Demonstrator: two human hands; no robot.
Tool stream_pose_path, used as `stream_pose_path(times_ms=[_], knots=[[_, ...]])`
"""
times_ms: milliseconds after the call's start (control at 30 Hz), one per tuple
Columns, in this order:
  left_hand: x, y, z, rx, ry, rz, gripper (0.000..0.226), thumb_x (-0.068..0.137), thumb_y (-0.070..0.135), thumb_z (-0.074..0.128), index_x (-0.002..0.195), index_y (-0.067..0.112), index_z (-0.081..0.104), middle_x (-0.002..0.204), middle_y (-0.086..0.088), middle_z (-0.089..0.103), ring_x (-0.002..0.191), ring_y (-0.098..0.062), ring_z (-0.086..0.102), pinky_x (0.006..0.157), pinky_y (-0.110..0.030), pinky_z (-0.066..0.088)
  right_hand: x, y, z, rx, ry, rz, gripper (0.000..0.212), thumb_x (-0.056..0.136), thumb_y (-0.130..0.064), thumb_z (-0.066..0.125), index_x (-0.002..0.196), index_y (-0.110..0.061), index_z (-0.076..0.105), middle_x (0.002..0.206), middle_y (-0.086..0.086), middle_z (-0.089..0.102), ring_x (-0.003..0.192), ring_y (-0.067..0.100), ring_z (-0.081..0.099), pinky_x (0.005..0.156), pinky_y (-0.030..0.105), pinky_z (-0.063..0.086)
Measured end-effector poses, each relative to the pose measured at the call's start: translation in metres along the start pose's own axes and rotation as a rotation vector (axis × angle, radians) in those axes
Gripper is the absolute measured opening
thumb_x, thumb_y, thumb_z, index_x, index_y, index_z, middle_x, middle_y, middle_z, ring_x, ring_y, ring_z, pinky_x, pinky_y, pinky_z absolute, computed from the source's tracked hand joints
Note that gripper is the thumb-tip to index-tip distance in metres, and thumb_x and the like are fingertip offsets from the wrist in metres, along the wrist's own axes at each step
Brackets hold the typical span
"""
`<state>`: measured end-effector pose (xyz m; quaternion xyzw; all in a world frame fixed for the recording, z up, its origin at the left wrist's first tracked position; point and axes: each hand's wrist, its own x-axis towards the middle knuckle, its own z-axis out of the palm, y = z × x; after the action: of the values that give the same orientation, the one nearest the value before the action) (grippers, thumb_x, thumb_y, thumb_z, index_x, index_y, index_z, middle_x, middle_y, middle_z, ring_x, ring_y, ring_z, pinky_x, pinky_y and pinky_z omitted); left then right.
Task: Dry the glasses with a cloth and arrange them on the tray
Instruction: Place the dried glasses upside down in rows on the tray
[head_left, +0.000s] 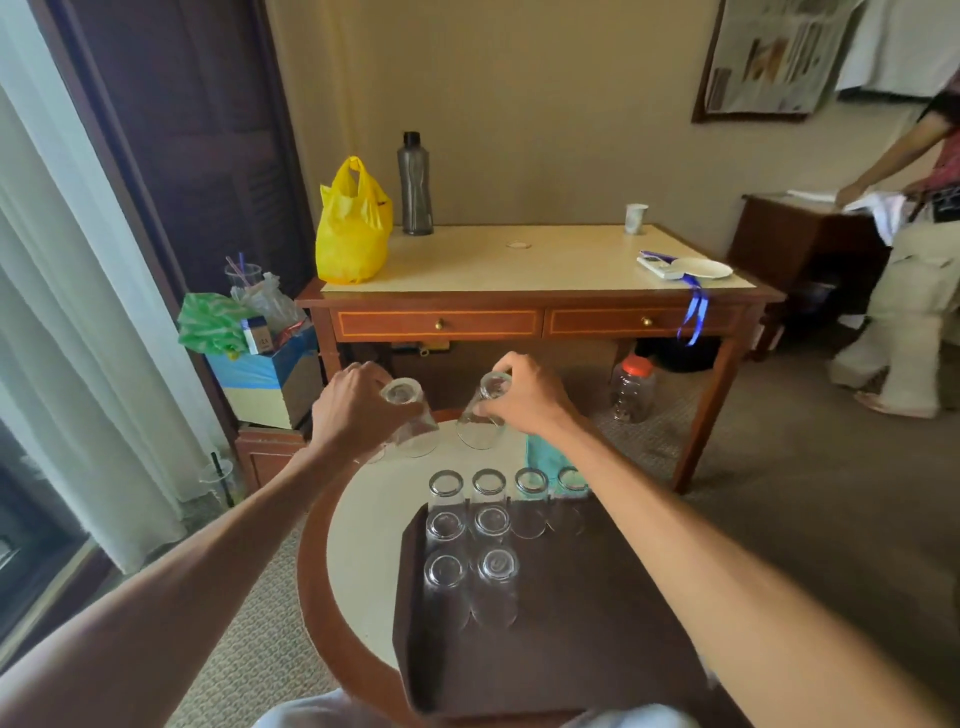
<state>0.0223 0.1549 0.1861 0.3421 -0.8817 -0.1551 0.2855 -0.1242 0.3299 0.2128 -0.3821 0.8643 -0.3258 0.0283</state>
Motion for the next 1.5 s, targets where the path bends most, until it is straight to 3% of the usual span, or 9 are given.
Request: stream_pose_path(times_ms=[233, 333, 533, 633, 767, 967, 1133, 1300, 1500], knots=[[-0.045, 0.066, -0.008, -0.098, -0.048, 0.044, 0.055, 0.069, 0.063, 0.084, 0.09, 0.014, 0.072, 0.089, 0.0, 0.071, 0.081, -0.023, 0.064, 0.063, -0.039, 0.054, -0.045, 0.026, -0.044, -0.025, 0.022, 0.047, 0.056, 0.069, -0.04, 0.089, 0.106, -0.017, 0.054, 0.097, -0.005, 0.057, 0.084, 0.014, 0.057, 0.059, 0.026, 0.042], [-0.058, 0.089, 0.0, -0.115, -0.104, 0.066, 0.059, 0.067, 0.062, 0.085, 0.088, 0.008, 0.074, 0.087, -0.006, 0.074, 0.083, -0.027, 0.067, 0.068, -0.046, 0.056, -0.06, 0.042, -0.058, -0.077, 0.0, 0.075, 0.057, 0.064, -0.04, 0.091, 0.104, -0.018, 0.057, 0.1, -0.003, 0.06, 0.091, 0.017, 0.059, 0.07, 0.032, 0.048], [-0.075, 0.117, 0.028, -0.083, -0.225, 0.113, 0.055, 0.062, 0.068, 0.084, 0.094, 0.025, 0.071, 0.093, 0.004, 0.074, 0.086, -0.018, 0.068, 0.071, -0.034, 0.056, -0.082, 0.076, -0.072, -0.175, -0.052, 0.143, 0.058, 0.06, -0.036, 0.095, 0.103, -0.016, 0.062, 0.105, 0.0, 0.064, 0.096, 0.019, 0.061, 0.077, 0.036, 0.053], [-0.083, 0.12, 0.046, -0.064, -0.265, 0.148, 0.057, 0.065, 0.062, 0.087, 0.102, 0.021, 0.073, 0.101, 0.002, 0.074, 0.092, -0.019, 0.067, 0.074, -0.034, 0.054, -0.091, 0.094, -0.061, -0.205, -0.104, 0.177, 0.062, 0.059, -0.032, 0.096, 0.107, -0.017, 0.061, 0.112, 0.002, 0.063, 0.1, 0.02, 0.058, 0.082, 0.036, 0.053], [-0.091, 0.118, 0.069, -0.062, -0.3, 0.162, 0.057, 0.068, 0.056, 0.09, 0.104, 0.015, 0.075, 0.103, 0.001, 0.074, 0.09, -0.017, 0.062, 0.068, -0.03, 0.046, -0.1, 0.117, -0.033, -0.166, -0.154, 0.226, 0.065, 0.059, -0.024, 0.095, 0.112, -0.02, 0.057, 0.118, 0.003, 0.061, 0.099, 0.02, 0.06, 0.076, 0.033, 0.052], [-0.096, 0.111, 0.102, -0.008, -0.357, 0.143, 0.059, 0.067, 0.061, 0.088, 0.107, 0.02, 0.072, 0.105, 0.001, 0.073, 0.096, -0.019, 0.063, 0.078, -0.039, 0.057, -0.1, 0.142, 0.002, -0.149, -0.203, 0.253, 0.064, 0.063, -0.02, 0.093, 0.116, -0.022, 0.056, 0.117, 0.003, 0.063, 0.096, 0.021, 0.063, 0.08, 0.035, 0.053], [-0.097, 0.106, 0.128, 0.097, -0.41, 0.189, 0.061, 0.07, 0.058, 0.085, 0.116, 0.021, 0.07, 0.11, 0.001, 0.07, 0.107, -0.021, 0.058, 0.078, -0.034, 0.051, -0.093, 0.159, 0.019, -0.227, -0.221, 0.236, 0.062, 0.071, -0.027, 0.089, 0.123, -0.028, 0.055, 0.124, -0.002, 0.061, 0.109, 0.024, 0.061, 0.092, 0.039, 0.048], [-0.1, 0.101, 0.148, 0.222, -0.434, 0.233, 0.063, 0.075, 0.059, 0.082, 0.125, 0.023, 0.068, 0.118, 0.001, 0.07, 0.112, -0.021, 0.052, 0.086, -0.035, 0.046, -0.088, 0.165, 0.037, -0.271, -0.201, 0.207, 0.062, 0.064, -0.039, 0.091, 0.115, -0.037, 0.055, 0.123, -0.003, 0.058, 0.109, 0.025, 0.063, 0.097, 0.048, 0.047], [-0.107, 0.095, 0.156, 0.284, -0.44, 0.256, 0.067, 0.077, 0.06, 0.08, 0.13, 0.023, 0.067, 0.121, 0.0, 0.068, 0.115, -0.02, 0.048, 0.093, -0.034, 0.043, -0.087, 0.174, 0.049, -0.235, -0.214, 0.202, 0.065, 0.065, -0.039, 0.091, 0.12, -0.036, 0.057, 0.125, 0.001, 0.053, 0.11, 0.027, 0.06, 0.1, 0.043, 0.043]])
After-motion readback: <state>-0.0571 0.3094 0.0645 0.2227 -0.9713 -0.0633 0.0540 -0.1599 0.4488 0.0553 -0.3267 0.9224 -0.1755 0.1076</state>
